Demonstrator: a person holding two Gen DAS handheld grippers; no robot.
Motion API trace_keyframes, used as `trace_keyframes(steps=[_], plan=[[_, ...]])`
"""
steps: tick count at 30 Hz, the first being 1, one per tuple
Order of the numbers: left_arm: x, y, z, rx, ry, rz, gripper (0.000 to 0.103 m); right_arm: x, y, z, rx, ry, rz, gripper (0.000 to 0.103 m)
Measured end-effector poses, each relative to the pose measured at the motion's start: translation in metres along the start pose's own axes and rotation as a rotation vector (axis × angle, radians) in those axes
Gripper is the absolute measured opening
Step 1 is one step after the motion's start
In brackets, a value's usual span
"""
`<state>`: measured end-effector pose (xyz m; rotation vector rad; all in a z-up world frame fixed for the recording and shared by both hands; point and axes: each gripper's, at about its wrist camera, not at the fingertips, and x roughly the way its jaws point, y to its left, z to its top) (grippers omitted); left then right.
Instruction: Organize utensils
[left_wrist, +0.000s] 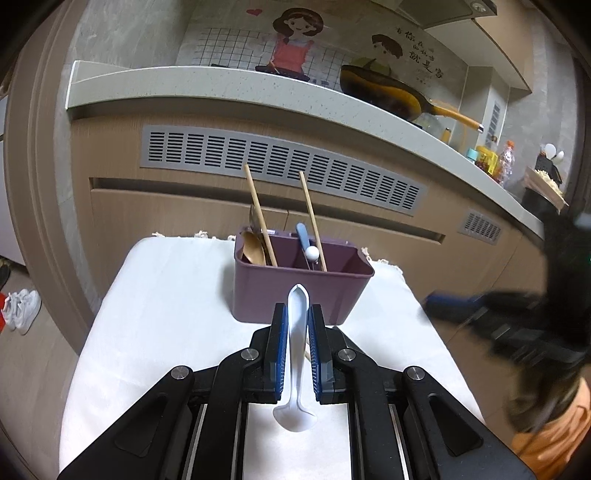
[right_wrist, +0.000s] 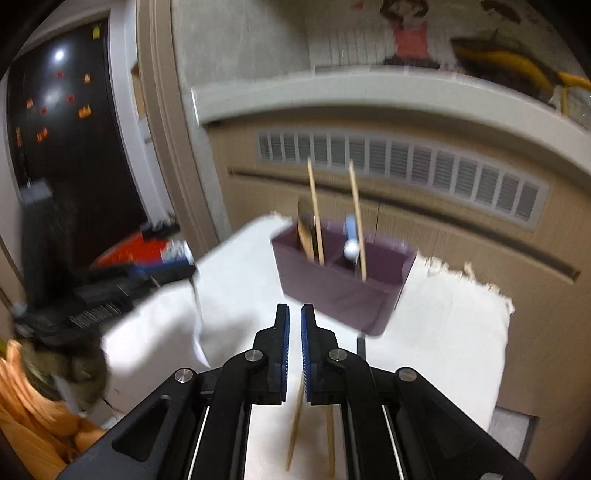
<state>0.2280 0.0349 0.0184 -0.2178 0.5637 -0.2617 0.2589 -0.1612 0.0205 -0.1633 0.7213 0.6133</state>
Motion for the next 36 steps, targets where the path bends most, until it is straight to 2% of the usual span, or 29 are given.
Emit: trace_keyframes(steps=[1, 2, 5, 9, 12, 15, 18, 19, 20, 22, 26, 31, 34, 36], plan=[[0.001, 0.001, -0.001, -0.004, 0.006, 0.001, 0.012, 0.015, -0.002, -0.007, 0.005, 0.032, -0.004, 0.020], [0.003, 0.002, -0.002, -0.007, 0.013, 0.003, 0.012, 0.035, -0.004, -0.015, 0.012, 0.074, -0.004, 0.023], [0.008, 0.008, -0.005, -0.012, 0.026, 0.009, 0.012, 0.078, -0.008, -0.028, 0.034, 0.167, 0.016, 0.023], [0.016, 0.016, -0.010, -0.024, 0.045, 0.010, 0.012, 0.129, -0.014, -0.034, 0.043, 0.252, -0.006, 0.023], [0.022, 0.021, -0.014, -0.033, 0.057, 0.011, 0.012, 0.149, -0.017, -0.035, 0.063, 0.289, 0.006, 0.023], [0.028, 0.028, -0.018, -0.054, 0.069, 0.006, 0.012, 0.159, -0.017, -0.030, 0.053, 0.288, -0.003, 0.023], [0.032, 0.033, -0.020, -0.069, 0.078, -0.001, 0.012, 0.167, -0.004, -0.025, -0.039, 0.298, -0.062, 0.020], [0.033, 0.034, -0.021, -0.071, 0.079, -0.002, 0.012, 0.169, 0.000, -0.023, -0.065, 0.304, -0.079, 0.017], [0.033, 0.034, -0.022, -0.073, 0.080, -0.001, 0.012, 0.170, 0.005, -0.022, -0.082, 0.318, -0.089, 0.009], [0.033, 0.035, -0.023, -0.075, 0.082, 0.001, 0.012, 0.167, 0.009, -0.021, -0.077, 0.334, -0.095, 0.006], [0.026, 0.037, -0.024, -0.072, 0.074, 0.014, 0.012, 0.126, 0.004, -0.014, 0.024, 0.259, 0.007, 0.005], [0.020, 0.034, -0.019, -0.080, 0.051, 0.009, 0.011, 0.052, 0.002, -0.002, 0.054, 0.104, 0.049, 0.005], [0.014, 0.024, -0.006, -0.060, 0.010, -0.006, 0.011, 0.008, -0.004, 0.010, 0.077, -0.010, 0.056, 0.005], [0.007, 0.015, 0.013, -0.033, -0.034, -0.021, 0.011, -0.026, -0.009, 0.028, 0.090, -0.125, 0.048, 0.005]])
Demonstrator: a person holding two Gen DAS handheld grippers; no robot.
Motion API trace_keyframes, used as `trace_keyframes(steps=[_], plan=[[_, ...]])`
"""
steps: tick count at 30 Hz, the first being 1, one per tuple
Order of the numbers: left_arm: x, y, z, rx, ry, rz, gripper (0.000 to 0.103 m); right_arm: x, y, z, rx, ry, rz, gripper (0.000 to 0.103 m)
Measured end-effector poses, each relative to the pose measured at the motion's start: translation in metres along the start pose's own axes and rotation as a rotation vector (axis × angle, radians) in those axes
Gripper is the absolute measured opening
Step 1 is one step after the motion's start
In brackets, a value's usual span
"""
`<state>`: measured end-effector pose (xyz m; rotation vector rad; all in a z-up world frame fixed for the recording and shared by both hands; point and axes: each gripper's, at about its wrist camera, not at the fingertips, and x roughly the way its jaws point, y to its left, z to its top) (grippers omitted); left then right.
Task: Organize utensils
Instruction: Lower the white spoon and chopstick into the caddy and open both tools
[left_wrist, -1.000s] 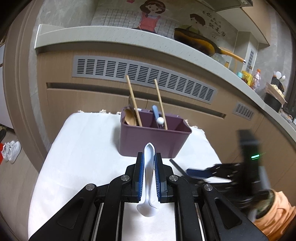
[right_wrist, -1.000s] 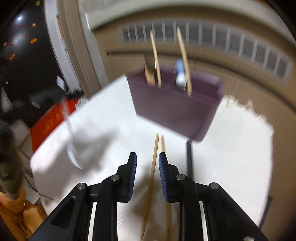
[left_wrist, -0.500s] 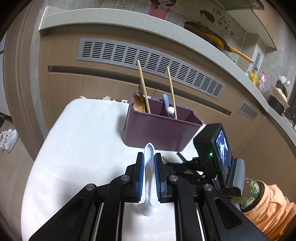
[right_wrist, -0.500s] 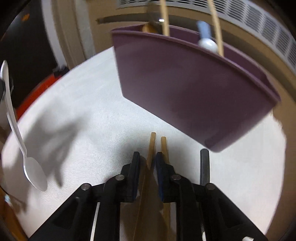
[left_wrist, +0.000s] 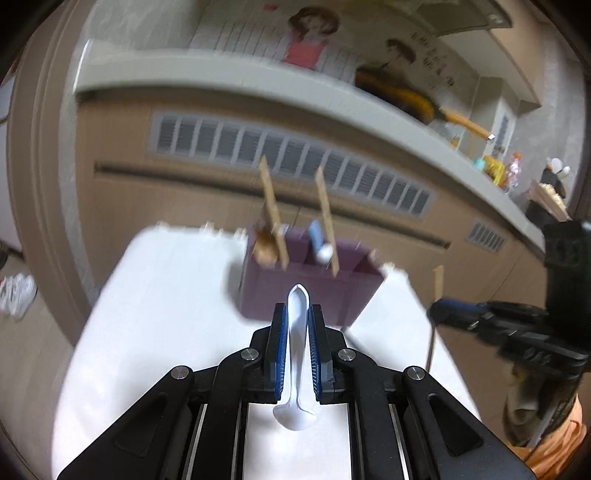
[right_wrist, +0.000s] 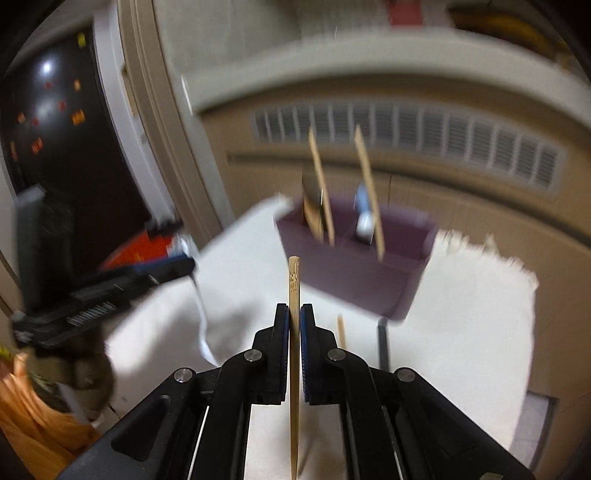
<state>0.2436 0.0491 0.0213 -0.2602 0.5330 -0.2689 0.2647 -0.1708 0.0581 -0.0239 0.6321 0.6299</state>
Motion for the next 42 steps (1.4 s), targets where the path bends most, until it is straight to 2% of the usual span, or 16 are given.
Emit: trace_keyframes(steps=[2, 4, 7, 10, 14, 17, 21, 24, 26, 28, 31, 32, 34, 42], plan=[[-0.009, -0.015, 0.030, 0.054, -0.071, -0.022, 0.011, -0.024, 0.005, 0.023, -0.002, -0.100, -0.005, 0.005], [-0.016, -0.030, 0.060, 0.110, -0.149, -0.026, 0.011, -0.045, 0.008, 0.061, -0.018, -0.223, -0.034, 0.005], [-0.024, -0.048, 0.106, 0.168, -0.273, -0.009, 0.011, -0.062, 0.010, 0.101, -0.038, -0.334, -0.083, 0.005], [-0.017, -0.054, 0.143, 0.170, -0.324, -0.024, 0.011, -0.059, 0.008, 0.139, -0.060, -0.400, -0.166, 0.005], [0.005, -0.052, 0.164, 0.173, -0.342, -0.021, 0.012, -0.027, 0.001, 0.158, -0.089, -0.441, -0.231, 0.006], [0.031, -0.045, 0.160, 0.164, -0.317, -0.015, 0.012, -0.001, -0.015, 0.152, -0.077, -0.418, -0.236, 0.006], [0.079, -0.030, 0.137, 0.160, -0.248, 0.023, 0.012, 0.039, -0.031, 0.125, -0.075, -0.351, -0.270, 0.006], [0.125, -0.012, 0.117, 0.103, -0.133, 0.039, 0.012, 0.072, -0.039, 0.103, -0.082, -0.284, -0.296, 0.006], [0.151, -0.001, 0.104, 0.060, -0.042, 0.036, 0.013, 0.094, -0.050, 0.088, -0.054, -0.209, -0.276, 0.006], [0.166, 0.007, 0.092, 0.028, 0.014, 0.046, 0.013, 0.111, -0.057, 0.074, -0.034, -0.135, -0.246, 0.006], [0.169, 0.011, 0.079, 0.021, 0.037, 0.049, 0.020, 0.127, -0.067, 0.053, -0.011, -0.040, -0.221, 0.009], [0.167, 0.009, 0.075, 0.031, 0.040, 0.049, 0.024, 0.128, -0.069, 0.048, -0.003, -0.021, -0.222, 0.017], [0.165, 0.007, 0.068, 0.045, 0.045, 0.049, 0.034, 0.128, -0.074, 0.038, 0.013, -0.003, -0.227, 0.025], [0.143, -0.002, 0.044, 0.069, 0.072, 0.083, 0.035, 0.107, -0.072, -0.006, 0.021, 0.078, -0.251, 0.036]])
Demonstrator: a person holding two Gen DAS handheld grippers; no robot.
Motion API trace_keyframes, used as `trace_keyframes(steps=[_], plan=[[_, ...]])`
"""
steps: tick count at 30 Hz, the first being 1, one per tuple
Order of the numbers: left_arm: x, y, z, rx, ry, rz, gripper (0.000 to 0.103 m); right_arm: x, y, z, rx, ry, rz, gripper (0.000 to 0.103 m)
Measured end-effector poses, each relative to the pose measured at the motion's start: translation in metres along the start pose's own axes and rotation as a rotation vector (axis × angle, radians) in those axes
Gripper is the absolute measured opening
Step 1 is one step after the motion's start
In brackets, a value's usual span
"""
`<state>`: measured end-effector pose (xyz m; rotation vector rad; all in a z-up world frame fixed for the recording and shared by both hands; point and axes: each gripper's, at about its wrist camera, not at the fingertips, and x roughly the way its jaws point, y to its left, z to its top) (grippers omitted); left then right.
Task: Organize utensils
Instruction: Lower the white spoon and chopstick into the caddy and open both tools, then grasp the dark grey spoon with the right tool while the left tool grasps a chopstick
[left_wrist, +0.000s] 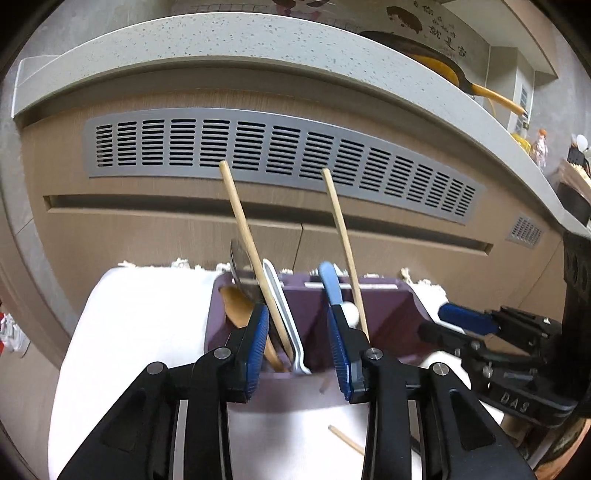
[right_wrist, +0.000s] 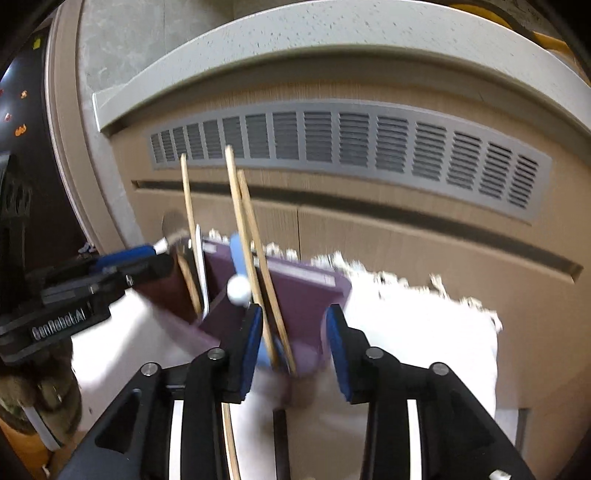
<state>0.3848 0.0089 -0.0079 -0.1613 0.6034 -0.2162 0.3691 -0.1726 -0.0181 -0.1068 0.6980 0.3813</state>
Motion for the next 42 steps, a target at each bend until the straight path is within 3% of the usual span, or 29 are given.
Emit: trace_keyframes(steps=[5, 9, 16, 19, 22, 27, 33, 38, 41, 42], plan=[[-0.018, -0.013, -0.010, 0.025, 0.010, 0.016, 0.036, -0.013, 0.000, -0.040, 0.004, 0.066, 0.008, 0.059], [-0.029, -0.023, -0.023, 0.045, 0.032, 0.028, 0.046, -0.021, 0.002, -0.074, 0.010, 0.123, 0.012, 0.062], [-0.044, -0.029, -0.049, 0.042, 0.078, 0.045, 0.052, -0.024, -0.001, -0.120, -0.010, 0.194, -0.092, 0.062], [-0.047, -0.021, -0.066, -0.003, 0.120, 0.052, 0.057, -0.025, -0.004, -0.127, -0.013, 0.193, -0.148, 0.064], [-0.044, -0.010, -0.089, -0.056, 0.205, 0.042, 0.058, -0.021, -0.007, -0.133, 0.008, 0.209, -0.157, 0.072], [-0.038, 0.001, -0.112, -0.099, 0.291, 0.044, 0.058, -0.016, 0.003, -0.140, 0.014, 0.249, -0.108, 0.075], [-0.032, -0.008, -0.116, -0.101, 0.318, 0.034, 0.058, -0.026, 0.030, -0.142, 0.005, 0.247, 0.069, 0.079], [-0.019, -0.029, -0.115, -0.053, 0.350, -0.004, 0.058, -0.038, 0.030, -0.142, -0.012, 0.197, 0.016, 0.089], [0.002, -0.040, -0.118, -0.029, 0.410, 0.026, 0.052, -0.038, 0.023, -0.147, 0.010, 0.210, -0.002, 0.090], [0.007, -0.042, -0.119, -0.030, 0.426, 0.037, 0.043, -0.037, 0.020, -0.149, 0.017, 0.215, -0.009, 0.090]])
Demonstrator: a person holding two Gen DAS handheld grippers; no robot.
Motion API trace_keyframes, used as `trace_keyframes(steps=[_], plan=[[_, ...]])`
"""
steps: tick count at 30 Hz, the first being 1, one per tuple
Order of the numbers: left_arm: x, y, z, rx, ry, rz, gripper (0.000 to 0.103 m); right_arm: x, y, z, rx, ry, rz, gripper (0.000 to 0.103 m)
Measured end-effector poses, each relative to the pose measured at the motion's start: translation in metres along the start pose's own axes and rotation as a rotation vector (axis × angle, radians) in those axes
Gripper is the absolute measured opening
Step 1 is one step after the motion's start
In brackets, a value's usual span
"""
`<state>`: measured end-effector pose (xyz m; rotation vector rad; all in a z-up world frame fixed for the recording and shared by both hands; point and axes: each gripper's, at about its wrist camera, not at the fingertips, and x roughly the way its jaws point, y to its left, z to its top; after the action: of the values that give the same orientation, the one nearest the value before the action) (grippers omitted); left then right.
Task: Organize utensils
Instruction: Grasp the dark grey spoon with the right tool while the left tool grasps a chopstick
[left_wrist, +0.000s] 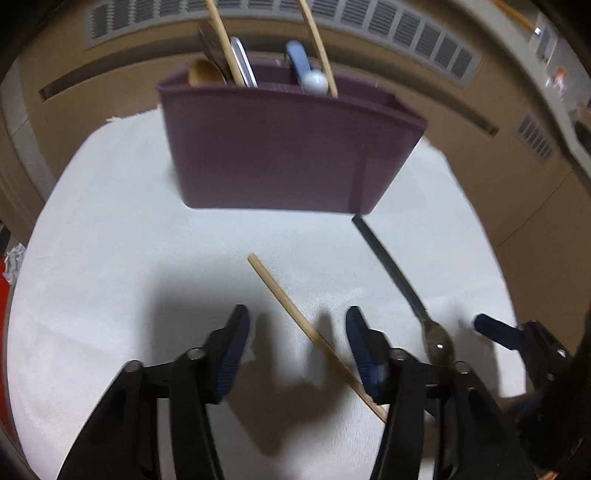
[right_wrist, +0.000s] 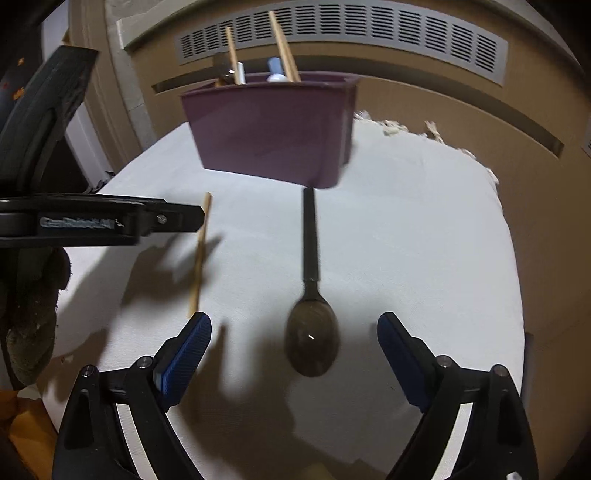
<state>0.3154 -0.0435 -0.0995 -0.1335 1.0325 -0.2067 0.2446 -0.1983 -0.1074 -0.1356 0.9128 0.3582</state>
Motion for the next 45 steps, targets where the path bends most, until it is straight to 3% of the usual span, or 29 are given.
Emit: trace_keyframes(steps=[3, 7, 10, 13, 20, 26, 32, 34, 36, 39, 41, 43, 45], plan=[[0.018, -0.002, 0.007, -0.017, 0.041, 0.024, 0.041, 0.002, -0.007, -0.004, 0.021, 0.017, -0.007, 0.090], [0.026, -0.012, 0.019, 0.017, 0.017, 0.076, 0.036, 0.007, -0.012, -0.007, 0.043, 0.043, -0.016, 0.090], [0.031, -0.029, 0.020, 0.113, -0.009, 0.121, 0.021, 0.007, -0.011, -0.007, 0.043, 0.044, -0.012, 0.093], [0.031, -0.045, 0.011, 0.244, -0.039, 0.161, 0.012, 0.008, -0.011, -0.007, 0.044, 0.049, -0.010, 0.096], [0.018, -0.035, -0.009, 0.395, -0.037, 0.234, 0.010, 0.012, -0.008, -0.007, 0.033, 0.065, -0.018, 0.102], [0.008, 0.007, -0.004, 0.300, 0.009, 0.207, 0.010, 0.017, -0.002, -0.007, 0.021, 0.111, -0.055, 0.103], [0.012, 0.019, 0.000, 0.221, 0.012, 0.144, 0.010, 0.019, 0.002, -0.003, 0.007, 0.173, -0.071, 0.103], [0.011, 0.026, 0.000, 0.188, 0.018, 0.113, 0.010, 0.020, 0.000, 0.003, -0.001, 0.186, -0.042, 0.103], [0.010, 0.032, 0.001, 0.163, 0.029, 0.084, 0.010, 0.016, -0.004, 0.015, 0.009, 0.128, 0.000, 0.101], [0.008, 0.042, 0.002, 0.140, 0.038, 0.053, 0.011, 0.019, -0.003, 0.042, -0.026, 0.034, -0.056, 0.085], [0.012, 0.041, -0.003, 0.130, 0.036, 0.043, 0.011, 0.030, 0.000, 0.059, -0.044, 0.041, -0.044, 0.057], [0.012, 0.043, -0.004, 0.121, 0.034, 0.034, 0.011, 0.045, 0.005, 0.073, -0.065, 0.065, -0.023, 0.043], [0.012, 0.043, -0.006, 0.117, 0.032, 0.027, 0.011, 0.057, 0.009, 0.081, -0.075, 0.081, -0.023, 0.041]])
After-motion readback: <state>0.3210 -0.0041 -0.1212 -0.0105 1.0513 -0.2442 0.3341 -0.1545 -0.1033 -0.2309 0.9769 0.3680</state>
